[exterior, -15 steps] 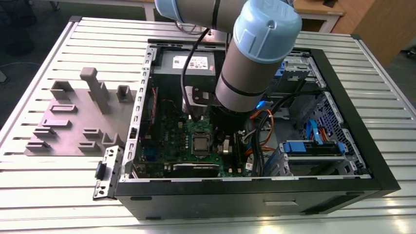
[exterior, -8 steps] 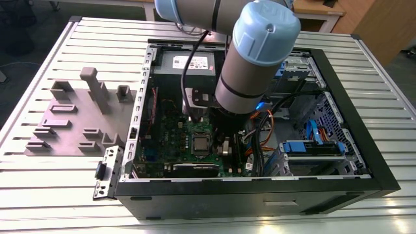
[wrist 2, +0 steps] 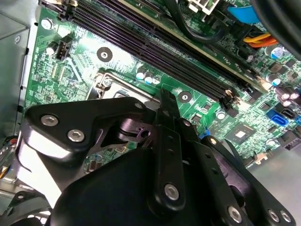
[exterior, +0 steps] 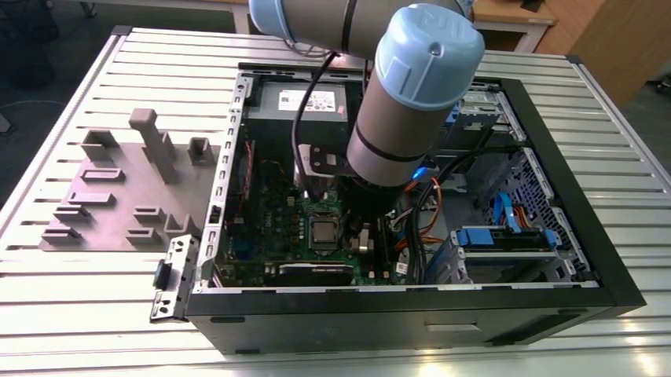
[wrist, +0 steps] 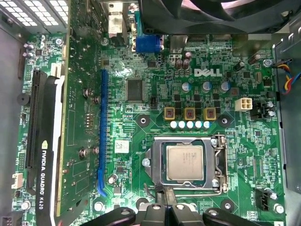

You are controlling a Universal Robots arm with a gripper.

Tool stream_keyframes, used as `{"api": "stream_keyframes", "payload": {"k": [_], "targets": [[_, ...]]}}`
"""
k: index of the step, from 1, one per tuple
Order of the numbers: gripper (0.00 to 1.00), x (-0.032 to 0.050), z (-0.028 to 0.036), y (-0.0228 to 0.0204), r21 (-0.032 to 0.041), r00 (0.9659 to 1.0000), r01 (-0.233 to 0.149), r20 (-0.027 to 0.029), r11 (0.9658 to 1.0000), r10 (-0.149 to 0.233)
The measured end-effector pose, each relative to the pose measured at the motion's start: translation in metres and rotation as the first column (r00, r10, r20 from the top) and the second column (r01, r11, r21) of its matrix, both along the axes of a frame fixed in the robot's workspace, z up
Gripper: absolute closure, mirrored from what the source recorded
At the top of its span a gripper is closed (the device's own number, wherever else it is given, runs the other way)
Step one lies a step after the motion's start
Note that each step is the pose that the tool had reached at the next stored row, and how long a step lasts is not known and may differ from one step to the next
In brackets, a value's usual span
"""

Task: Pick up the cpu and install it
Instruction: 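Install the first cpu locking lever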

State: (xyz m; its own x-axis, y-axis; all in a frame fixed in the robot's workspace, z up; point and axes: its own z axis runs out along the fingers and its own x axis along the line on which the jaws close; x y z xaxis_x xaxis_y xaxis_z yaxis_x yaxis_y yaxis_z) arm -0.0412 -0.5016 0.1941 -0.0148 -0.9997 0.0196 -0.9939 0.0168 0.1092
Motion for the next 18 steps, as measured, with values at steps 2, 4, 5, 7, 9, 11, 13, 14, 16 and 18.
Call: {"api": "stream_keyframes", "payload": {"k": [2, 4, 5, 7, 9, 11, 13, 14, 16, 18], "targets": [[0.89, 0.0, -0.0008, 0.0, 0.0001, 1.0, 0.0, 0.0, 1.0, 0.0], [0.89, 0.0, -0.0018, 0.0, 0.0001, 1.0, 0.0, 0.0, 1.0, 0.0], [0.89, 0.0, -0.0021, 0.0, 0.0001, 1.0, 0.0, 0.0, 1.0, 0.0], [0.89, 0.0, -0.0023, 0.0, -0.0002, 1.0, 0.0, -0.0001, 1.0, 0.0], [0.89, 0.0, -0.0025, 0.0, 0.0001, 1.0, 0.0, 0.0, 1.0, 0.0], [0.89, 0.0008, -0.0026, 0.0, 0.0002, 1.0, 0.0, 0.0, 1.0, 0.0], [0.89, 0.0017, -0.0026, 0.0, 0.0003, 1.0, 0.0, 0.0, 1.0, 0.0], [0.89, 0.0021, -0.0027, 0.0, 0.0004, 1.0, 0.0, 0.0001, 1.0, 0.0], [0.89, 0.0027, -0.0027, 0.0, 0.0002, 1.0, 0.0, 0.0, 1.0, 0.0], [0.89, 0.0031, -0.0028, 0.0, 0.0, 1.0, -0.001, 0.0, 1.0, 0.001]]}}
